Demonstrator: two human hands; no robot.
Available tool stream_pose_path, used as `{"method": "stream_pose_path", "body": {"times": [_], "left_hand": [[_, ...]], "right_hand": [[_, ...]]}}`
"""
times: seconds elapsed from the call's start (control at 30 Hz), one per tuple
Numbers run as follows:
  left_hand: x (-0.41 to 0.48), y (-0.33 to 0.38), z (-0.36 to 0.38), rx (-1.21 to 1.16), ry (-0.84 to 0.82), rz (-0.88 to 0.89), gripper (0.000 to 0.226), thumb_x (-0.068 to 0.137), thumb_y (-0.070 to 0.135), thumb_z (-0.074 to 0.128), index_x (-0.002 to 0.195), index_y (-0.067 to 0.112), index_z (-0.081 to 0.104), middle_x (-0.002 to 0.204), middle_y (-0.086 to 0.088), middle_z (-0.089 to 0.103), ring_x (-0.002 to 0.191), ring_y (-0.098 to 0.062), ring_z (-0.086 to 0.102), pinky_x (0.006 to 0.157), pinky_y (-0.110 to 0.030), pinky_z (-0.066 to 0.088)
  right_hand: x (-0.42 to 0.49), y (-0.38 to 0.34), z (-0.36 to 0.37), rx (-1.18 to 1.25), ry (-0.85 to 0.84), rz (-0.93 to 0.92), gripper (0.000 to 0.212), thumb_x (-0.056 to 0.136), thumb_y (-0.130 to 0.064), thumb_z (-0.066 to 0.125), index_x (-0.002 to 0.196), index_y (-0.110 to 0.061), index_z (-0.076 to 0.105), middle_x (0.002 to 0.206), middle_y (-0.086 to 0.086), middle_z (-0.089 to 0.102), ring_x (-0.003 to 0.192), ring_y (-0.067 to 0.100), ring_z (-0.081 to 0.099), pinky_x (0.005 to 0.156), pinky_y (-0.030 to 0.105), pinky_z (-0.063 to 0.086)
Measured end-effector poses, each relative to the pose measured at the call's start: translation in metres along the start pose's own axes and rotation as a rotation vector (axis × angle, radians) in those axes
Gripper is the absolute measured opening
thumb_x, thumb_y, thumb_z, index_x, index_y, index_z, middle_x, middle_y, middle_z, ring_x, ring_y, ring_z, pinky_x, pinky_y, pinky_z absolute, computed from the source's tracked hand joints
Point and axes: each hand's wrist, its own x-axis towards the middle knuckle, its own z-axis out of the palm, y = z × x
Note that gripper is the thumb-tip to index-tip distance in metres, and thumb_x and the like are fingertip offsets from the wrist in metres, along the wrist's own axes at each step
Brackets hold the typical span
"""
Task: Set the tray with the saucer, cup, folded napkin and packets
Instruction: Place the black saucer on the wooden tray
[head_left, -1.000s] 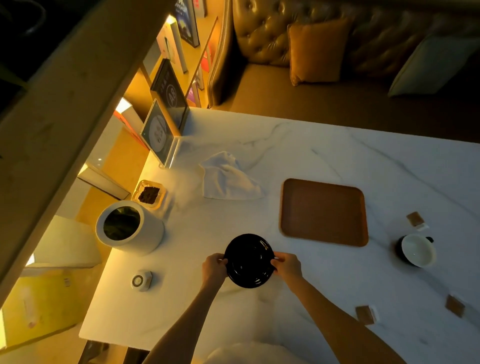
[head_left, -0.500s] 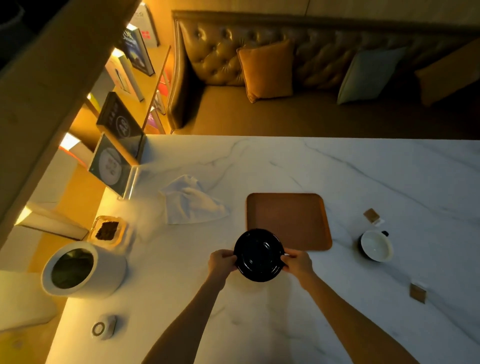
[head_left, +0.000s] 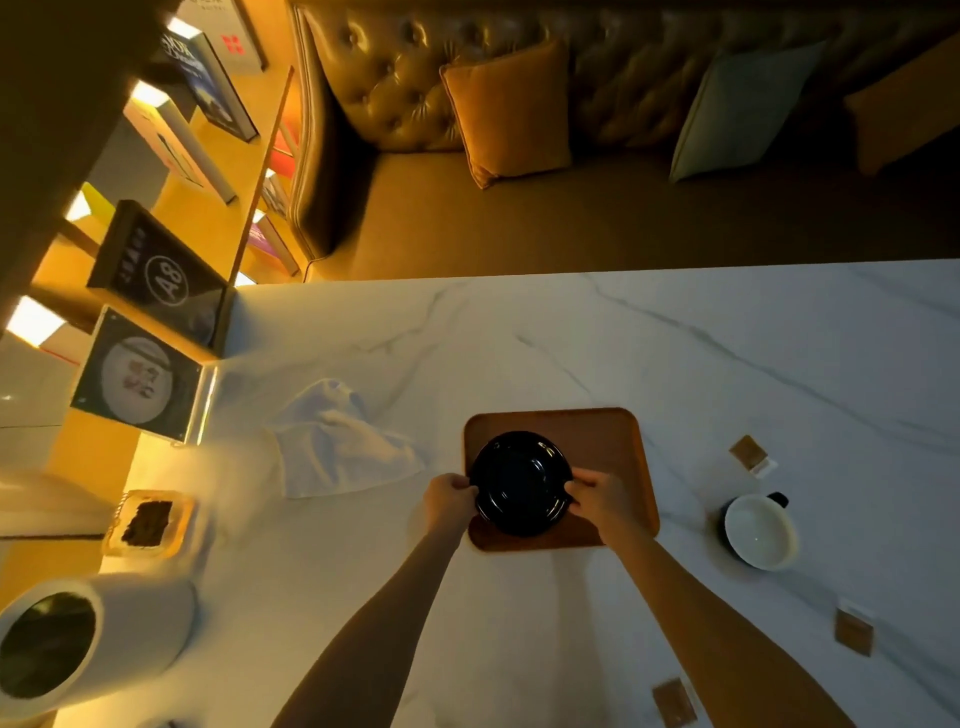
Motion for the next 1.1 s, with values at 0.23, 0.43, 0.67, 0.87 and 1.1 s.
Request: {"method": "stream_pose_path", "body": {"times": [0.23, 0.43, 0.67, 0.87, 1.1], "left_hand": [[0.017, 0.004, 0.01, 0.187, 0.021, 0.018, 0.014, 0.088, 0.015, 0.059, 0.101, 0.015, 0.064, 0.097, -0.008, 0.069, 0.092, -0.026, 0.067, 0.089, -0.045, 0.057], [0.022, 0.002, 0.011, 0.221, 0.034, 0.008, 0.016, 0.088, 0.017, 0.059, 0.103, 0.015, 0.064, 0.096, -0.007, 0.068, 0.092, -0.025, 0.066, 0.088, -0.046, 0.057], [0.022, -0.002, 0.009, 0.199, 0.068, -0.005, 0.016, 0.088, 0.019, 0.059, 0.104, 0.017, 0.064, 0.095, -0.006, 0.068, 0.09, -0.024, 0.066, 0.087, -0.046, 0.057], [0.023, -0.003, 0.009, 0.192, 0.077, 0.004, 0.014, 0.09, 0.018, 0.061, 0.104, 0.017, 0.063, 0.095, -0.004, 0.066, 0.09, -0.022, 0.064, 0.088, -0.044, 0.056], [0.028, -0.006, 0.007, 0.202, 0.091, 0.014, 0.013, 0.089, 0.022, 0.065, 0.101, 0.017, 0.067, 0.092, -0.002, 0.068, 0.087, -0.021, 0.065, 0.085, -0.041, 0.056]], "right_hand": [[0.025, 0.003, 0.004, -0.01, -0.001, 0.038, 0.042, 0.09, -0.003, 0.06, 0.131, -0.004, 0.054, 0.111, 0.017, 0.066, 0.097, 0.025, 0.063, 0.086, 0.037, 0.056], [0.032, 0.008, 0.007, -0.012, -0.01, 0.05, 0.043, 0.09, -0.004, 0.06, 0.133, -0.004, 0.052, 0.12, 0.019, 0.063, 0.101, 0.025, 0.062, 0.087, 0.036, 0.056], [0.035, 0.009, 0.013, -0.028, -0.033, 0.034, 0.042, 0.091, -0.005, 0.059, 0.133, -0.005, 0.053, 0.119, 0.018, 0.064, 0.093, 0.018, 0.061, 0.083, 0.031, 0.055], [0.034, 0.012, 0.011, 0.007, -0.069, 0.027, 0.043, 0.092, -0.004, 0.057, 0.134, -0.003, 0.05, 0.125, 0.02, 0.061, 0.112, 0.03, 0.061, 0.093, 0.039, 0.054], [0.032, 0.017, 0.009, -0.148, -0.086, -0.055, 0.037, 0.095, -0.016, 0.055, 0.129, -0.001, 0.055, 0.121, 0.017, 0.066, 0.108, 0.028, 0.064, 0.099, 0.041, 0.05]]}}
